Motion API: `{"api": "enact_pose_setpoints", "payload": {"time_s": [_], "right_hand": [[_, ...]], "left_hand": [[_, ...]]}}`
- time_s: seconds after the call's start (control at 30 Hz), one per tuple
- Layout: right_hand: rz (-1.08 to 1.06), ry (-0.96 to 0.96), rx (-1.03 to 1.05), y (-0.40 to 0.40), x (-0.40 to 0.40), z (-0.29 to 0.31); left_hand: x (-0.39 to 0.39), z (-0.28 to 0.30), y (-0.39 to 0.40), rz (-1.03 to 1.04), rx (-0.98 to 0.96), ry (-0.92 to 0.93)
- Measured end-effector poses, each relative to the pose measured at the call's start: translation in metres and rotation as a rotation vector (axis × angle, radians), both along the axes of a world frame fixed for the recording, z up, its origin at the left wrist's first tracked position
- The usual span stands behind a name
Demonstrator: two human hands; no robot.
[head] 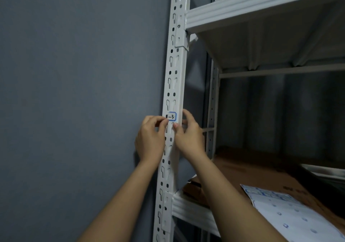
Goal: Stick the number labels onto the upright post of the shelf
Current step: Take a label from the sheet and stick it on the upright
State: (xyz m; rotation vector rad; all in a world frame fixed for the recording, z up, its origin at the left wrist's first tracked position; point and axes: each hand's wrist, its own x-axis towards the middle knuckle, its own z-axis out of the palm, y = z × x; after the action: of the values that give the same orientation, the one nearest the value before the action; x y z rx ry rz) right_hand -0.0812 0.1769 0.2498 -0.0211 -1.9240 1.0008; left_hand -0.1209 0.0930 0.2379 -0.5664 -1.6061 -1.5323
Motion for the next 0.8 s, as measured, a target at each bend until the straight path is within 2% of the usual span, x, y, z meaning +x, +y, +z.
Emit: {"api": "enact_pose_setpoints", "payload": {"time_s": [0.27, 0.8], "right_hand": [[-0.052, -0.015, 0.024, -0.001, -0.004, -0.001], [-0.116, -0.081, 0.043, -0.011, 0.008, 0.001]], "left_hand": [[0.001, 0.003, 0.001, -0.133, 0.059, -0.064], [-0.007, 0.015, -0.009, -0.165, -0.07, -0.132]]}}
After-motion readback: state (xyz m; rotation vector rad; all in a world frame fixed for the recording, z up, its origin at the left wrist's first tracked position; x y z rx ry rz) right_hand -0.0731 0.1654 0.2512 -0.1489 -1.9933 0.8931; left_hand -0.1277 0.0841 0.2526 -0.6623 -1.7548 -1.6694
